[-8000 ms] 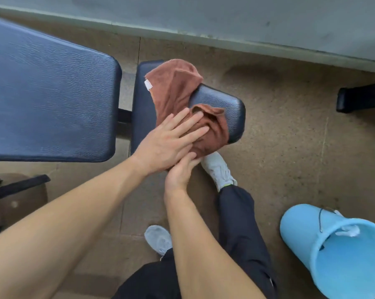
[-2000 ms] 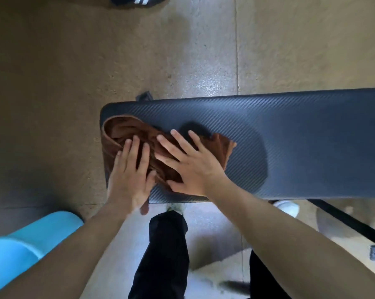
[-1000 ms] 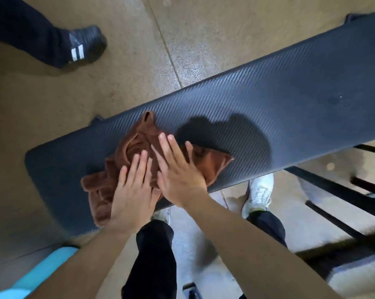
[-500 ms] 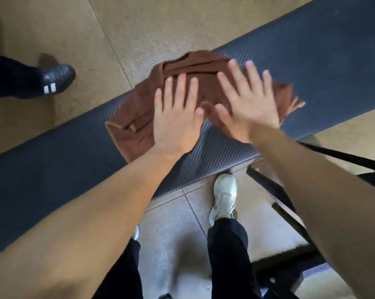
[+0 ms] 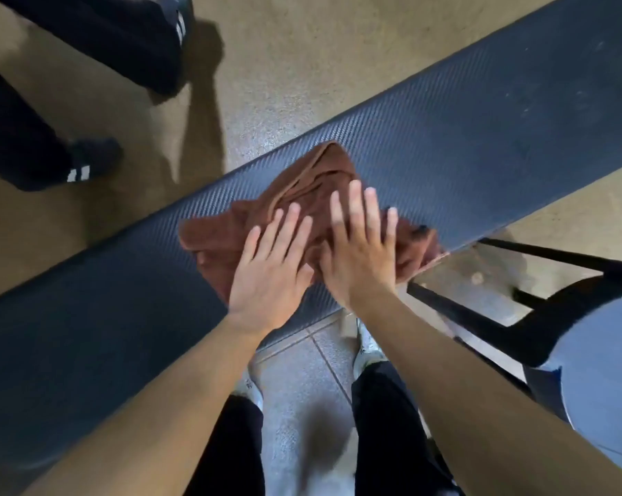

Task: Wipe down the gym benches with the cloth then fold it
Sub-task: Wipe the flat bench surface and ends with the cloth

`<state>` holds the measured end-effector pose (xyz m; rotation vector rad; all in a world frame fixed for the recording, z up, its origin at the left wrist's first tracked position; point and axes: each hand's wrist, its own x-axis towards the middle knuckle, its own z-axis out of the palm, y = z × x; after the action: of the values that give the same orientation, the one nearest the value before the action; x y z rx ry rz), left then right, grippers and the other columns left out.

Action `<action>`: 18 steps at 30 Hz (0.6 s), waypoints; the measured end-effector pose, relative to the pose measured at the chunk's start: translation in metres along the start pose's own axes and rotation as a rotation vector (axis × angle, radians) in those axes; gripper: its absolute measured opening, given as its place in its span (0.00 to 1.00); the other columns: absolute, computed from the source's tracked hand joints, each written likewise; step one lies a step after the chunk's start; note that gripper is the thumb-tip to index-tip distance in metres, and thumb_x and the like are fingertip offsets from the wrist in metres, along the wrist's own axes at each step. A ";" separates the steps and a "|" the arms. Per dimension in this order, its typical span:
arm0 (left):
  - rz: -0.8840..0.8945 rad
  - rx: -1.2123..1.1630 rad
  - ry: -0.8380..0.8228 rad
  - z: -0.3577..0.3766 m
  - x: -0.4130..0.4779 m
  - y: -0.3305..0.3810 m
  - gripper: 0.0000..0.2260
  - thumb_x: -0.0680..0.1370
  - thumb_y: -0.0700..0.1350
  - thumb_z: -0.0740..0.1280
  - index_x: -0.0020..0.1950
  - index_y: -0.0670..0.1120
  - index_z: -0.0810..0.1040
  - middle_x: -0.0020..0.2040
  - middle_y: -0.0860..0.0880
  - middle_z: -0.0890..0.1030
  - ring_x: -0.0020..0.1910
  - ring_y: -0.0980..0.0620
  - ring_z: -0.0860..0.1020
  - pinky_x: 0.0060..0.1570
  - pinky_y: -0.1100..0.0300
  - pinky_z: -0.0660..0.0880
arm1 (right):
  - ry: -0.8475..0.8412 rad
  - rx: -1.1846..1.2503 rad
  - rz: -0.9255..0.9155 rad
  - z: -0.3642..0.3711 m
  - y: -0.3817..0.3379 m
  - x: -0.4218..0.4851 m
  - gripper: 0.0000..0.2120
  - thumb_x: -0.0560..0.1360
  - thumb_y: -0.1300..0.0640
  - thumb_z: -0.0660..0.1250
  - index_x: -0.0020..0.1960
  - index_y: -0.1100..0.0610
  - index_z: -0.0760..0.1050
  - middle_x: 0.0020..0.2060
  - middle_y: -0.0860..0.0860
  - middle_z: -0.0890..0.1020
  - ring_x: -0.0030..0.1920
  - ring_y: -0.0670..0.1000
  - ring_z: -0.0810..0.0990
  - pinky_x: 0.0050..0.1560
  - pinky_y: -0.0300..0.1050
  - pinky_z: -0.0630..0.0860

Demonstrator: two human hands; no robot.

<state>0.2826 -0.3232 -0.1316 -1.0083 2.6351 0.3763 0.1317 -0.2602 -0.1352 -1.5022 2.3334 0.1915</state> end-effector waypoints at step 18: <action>0.024 0.036 0.039 -0.042 0.181 0.111 0.29 0.84 0.55 0.50 0.82 0.48 0.46 0.82 0.43 0.46 0.80 0.39 0.47 0.76 0.38 0.51 | 0.046 -0.049 -0.085 -0.054 0.204 0.122 0.33 0.81 0.39 0.49 0.82 0.51 0.49 0.82 0.53 0.48 0.81 0.58 0.47 0.78 0.61 0.45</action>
<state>0.0707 -0.3669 -0.1433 -0.9836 2.6807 0.3160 -0.1099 -0.2936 -0.1457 -1.6421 2.3102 0.1963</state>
